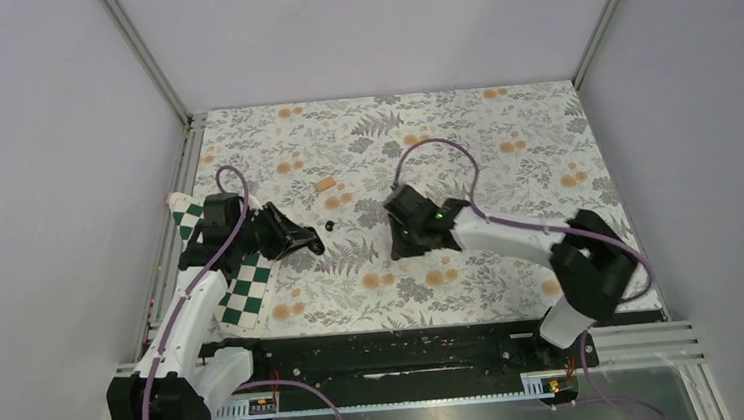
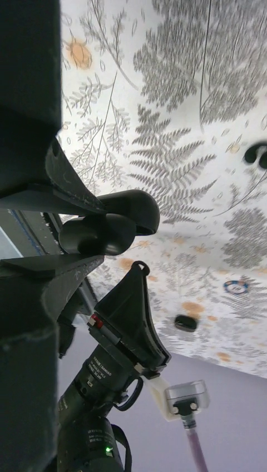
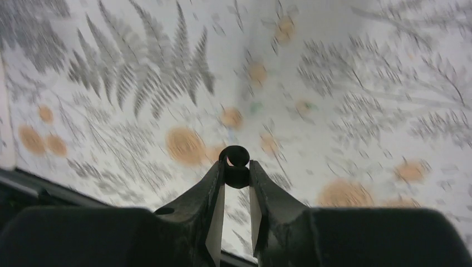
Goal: Insert the wireless bluetooth earbuds into the charging case
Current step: Place the charging case with the earbuds at the corner of the board, then pick up the charging case with earbuds from the corner of the board.
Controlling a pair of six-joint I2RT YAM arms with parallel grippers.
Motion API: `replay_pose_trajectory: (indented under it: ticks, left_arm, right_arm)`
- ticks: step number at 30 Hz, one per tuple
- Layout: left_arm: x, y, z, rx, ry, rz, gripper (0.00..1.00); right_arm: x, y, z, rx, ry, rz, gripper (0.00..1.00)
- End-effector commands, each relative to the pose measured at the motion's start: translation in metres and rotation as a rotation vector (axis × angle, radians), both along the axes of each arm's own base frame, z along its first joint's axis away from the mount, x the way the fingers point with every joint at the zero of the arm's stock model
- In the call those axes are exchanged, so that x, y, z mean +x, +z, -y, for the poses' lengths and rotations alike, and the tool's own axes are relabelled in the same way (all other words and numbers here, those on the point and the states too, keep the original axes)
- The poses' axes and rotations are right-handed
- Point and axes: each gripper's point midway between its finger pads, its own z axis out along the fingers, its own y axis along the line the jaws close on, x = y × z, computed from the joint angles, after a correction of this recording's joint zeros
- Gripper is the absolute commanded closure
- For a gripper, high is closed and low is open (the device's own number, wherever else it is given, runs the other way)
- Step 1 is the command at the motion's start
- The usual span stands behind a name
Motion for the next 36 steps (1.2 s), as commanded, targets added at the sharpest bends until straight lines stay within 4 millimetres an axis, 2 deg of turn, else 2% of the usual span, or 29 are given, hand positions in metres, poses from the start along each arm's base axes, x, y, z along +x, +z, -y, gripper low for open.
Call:
replay_pose_trajectory:
  ticks: [1, 3, 7, 8, 10, 13, 17, 20, 22, 24, 27, 32, 36]
  left_arm:
    - [0.001, 0.017, 0.029, -0.050, -0.130, 0.095, 1.00]
    - [-0.002, 0.020, 0.044, -0.049, -0.191, 0.108, 1.00]
    - [-0.006, 0.025, 0.061, -0.046, -0.272, 0.114, 1.00]
    - [-0.006, 0.026, 0.062, -0.044, -0.275, 0.115, 1.00]
    - [-0.006, 0.026, 0.062, -0.040, -0.274, 0.120, 1.00]
    - [-0.008, 0.023, 0.061, -0.032, -0.273, 0.111, 1.00]
    - [-0.010, 0.018, 0.059, -0.024, -0.269, 0.100, 1.00]
    - [-0.008, 0.018, 0.059, -0.023, -0.269, 0.097, 1.00]
    - [-0.007, 0.019, 0.060, -0.022, -0.267, 0.099, 1.00]
    - [-0.005, 0.020, 0.060, -0.018, -0.265, 0.101, 1.00]
    - [-0.003, 0.017, 0.059, -0.012, -0.261, 0.094, 1.00]
    - [-0.003, 0.016, 0.059, -0.007, -0.261, 0.083, 1.00]
    - [-0.003, 0.018, 0.057, 0.005, -0.254, 0.094, 1.00]
  right_arm:
    - [-0.039, -0.012, 0.038, 0.023, 0.110, 0.023, 0.83]
    - [-0.049, -0.022, 0.058, -0.018, 0.121, 0.034, 0.83]
    - [-0.059, -0.031, 0.070, -0.019, 0.168, 0.057, 0.79]
    - [-0.059, -0.034, 0.073, -0.033, 0.165, 0.060, 0.73]
    - [-0.056, -0.035, 0.081, -0.067, 0.144, 0.074, 0.54]
    - [-0.052, -0.026, 0.084, -0.064, 0.107, 0.113, 0.45]
    - [-0.051, -0.005, 0.085, -0.009, 0.048, 0.190, 0.46]
    - [-0.056, 0.010, 0.086, -0.024, 0.039, 0.249, 0.54]
    - [-0.063, 0.016, 0.077, -0.040, 0.069, 0.261, 0.57]
    - [-0.073, 0.014, 0.068, -0.106, 0.123, 0.240, 0.57]
    - [-0.080, 0.007, 0.067, -0.282, 0.165, 0.221, 0.58]
    - [-0.073, 0.003, 0.055, -0.363, 0.159, 0.233, 0.62]
    - [-0.065, 0.004, 0.061, -0.433, 0.138, 0.250, 0.62]
